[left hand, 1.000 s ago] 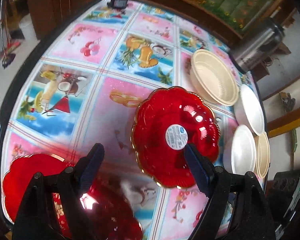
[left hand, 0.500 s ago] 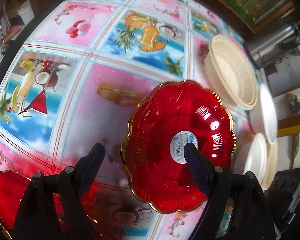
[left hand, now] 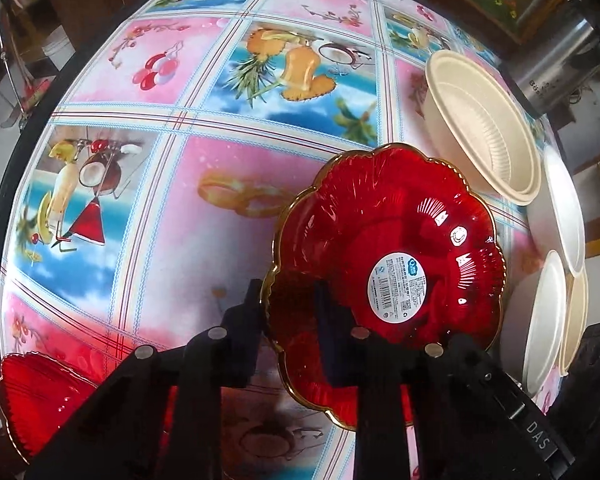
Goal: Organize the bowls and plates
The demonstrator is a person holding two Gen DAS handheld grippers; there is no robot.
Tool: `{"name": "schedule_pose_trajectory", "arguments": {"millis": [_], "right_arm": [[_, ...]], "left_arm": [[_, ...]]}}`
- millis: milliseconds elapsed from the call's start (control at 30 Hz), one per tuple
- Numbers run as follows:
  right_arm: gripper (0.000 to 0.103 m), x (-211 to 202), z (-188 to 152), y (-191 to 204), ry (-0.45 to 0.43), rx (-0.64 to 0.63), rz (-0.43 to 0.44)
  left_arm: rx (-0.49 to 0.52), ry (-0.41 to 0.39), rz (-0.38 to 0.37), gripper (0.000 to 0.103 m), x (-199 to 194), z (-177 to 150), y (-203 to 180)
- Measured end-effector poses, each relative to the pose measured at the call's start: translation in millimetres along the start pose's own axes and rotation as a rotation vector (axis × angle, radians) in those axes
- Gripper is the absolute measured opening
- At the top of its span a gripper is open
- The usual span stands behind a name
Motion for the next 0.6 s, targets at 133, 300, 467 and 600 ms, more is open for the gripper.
{"name": "schedule_pose_trajectory", "arguments": {"millis": [133,300,467,600], "right_arm": [[0.008,-2.3,-0.4,-2.6,-0.005,0.005,0.002],[0.008,-11.6,-1.9,4.5,-0.026,-0.012,0.023],[0.008,-34.3,-9.6,21.9,-0.064,-0.051,0.047],[0.008,-58.8,-24.1,39.6,-0.1,-0.102,0.065]], "left_arm": [[0.01,-0.026,-0.003,0.017,-9.6,-0.9,-3.7],[0.023,-0.077,-0.009,0.016,-38.4,-5.3,-4.5],[0.029,-0.145,-0.025,0.016,-70.6,-16.1,-5.2],[0.019,-0.212,-0.052,0.016,-100.7,-31.6,-1.1]]}}
Point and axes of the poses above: each gripper's, at about its wrist camera, not at the fingertips, and x roughly the way its jaws point, y to its left, z to its top, the point moved 10 cm from there along x, roughly the way its jaws point, and after that the axes turned 12 degrees about -z, right-handed, at the moved point
